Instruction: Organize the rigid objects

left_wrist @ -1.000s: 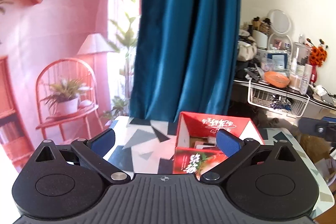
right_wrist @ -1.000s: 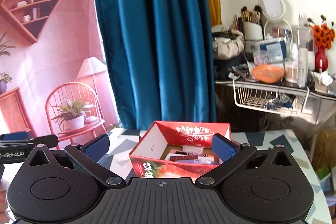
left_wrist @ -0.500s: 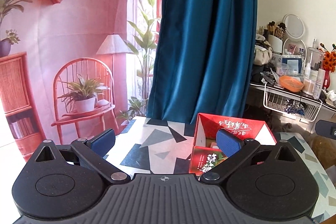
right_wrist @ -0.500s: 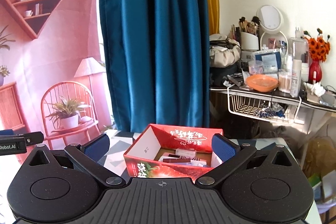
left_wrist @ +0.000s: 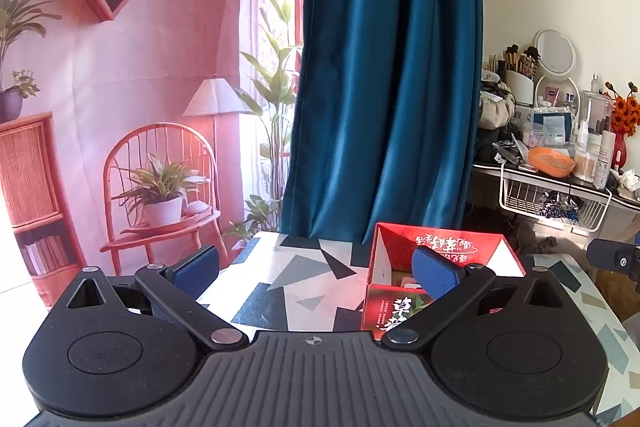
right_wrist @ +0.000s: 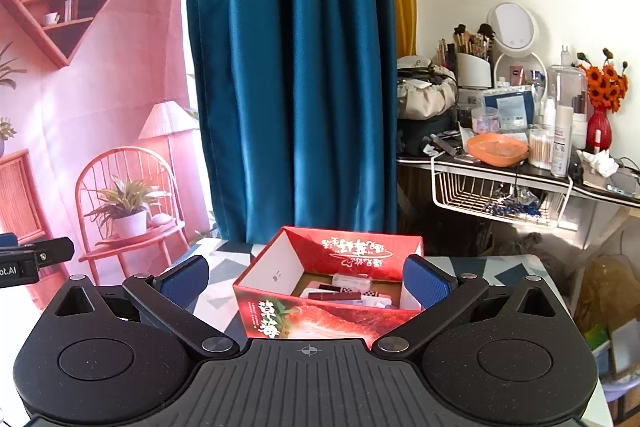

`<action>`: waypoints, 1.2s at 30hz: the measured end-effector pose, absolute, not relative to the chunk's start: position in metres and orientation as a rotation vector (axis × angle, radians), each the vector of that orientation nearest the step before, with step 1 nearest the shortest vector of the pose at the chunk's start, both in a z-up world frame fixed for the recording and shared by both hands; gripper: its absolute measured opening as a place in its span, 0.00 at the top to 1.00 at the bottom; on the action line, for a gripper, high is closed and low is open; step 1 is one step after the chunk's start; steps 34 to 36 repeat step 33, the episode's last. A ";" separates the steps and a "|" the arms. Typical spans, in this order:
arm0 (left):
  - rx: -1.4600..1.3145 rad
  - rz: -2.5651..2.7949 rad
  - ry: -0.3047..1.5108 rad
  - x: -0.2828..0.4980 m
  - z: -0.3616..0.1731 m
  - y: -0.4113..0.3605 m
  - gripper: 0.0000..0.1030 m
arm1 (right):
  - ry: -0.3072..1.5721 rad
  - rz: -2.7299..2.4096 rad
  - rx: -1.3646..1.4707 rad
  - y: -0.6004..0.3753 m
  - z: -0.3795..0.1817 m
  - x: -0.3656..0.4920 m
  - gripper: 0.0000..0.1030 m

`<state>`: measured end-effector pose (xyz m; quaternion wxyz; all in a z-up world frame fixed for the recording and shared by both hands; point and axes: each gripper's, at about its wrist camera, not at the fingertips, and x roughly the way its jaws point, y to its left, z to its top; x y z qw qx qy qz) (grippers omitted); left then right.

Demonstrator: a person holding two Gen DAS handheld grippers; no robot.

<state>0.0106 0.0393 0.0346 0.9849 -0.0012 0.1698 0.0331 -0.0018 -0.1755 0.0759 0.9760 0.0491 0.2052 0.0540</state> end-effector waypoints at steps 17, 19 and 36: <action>0.000 0.040 0.332 0.008 0.035 0.040 0.00 | 0.430 0.110 0.103 -0.176 0.073 0.001 0.00; 0.000 0.039 0.332 0.008 0.035 0.040 0.00 | 0.430 0.107 0.102 -0.176 0.072 0.002 0.00; -0.002 0.019 0.327 0.007 0.035 0.039 0.00 | 0.434 0.101 0.102 -0.177 0.069 -0.001 0.00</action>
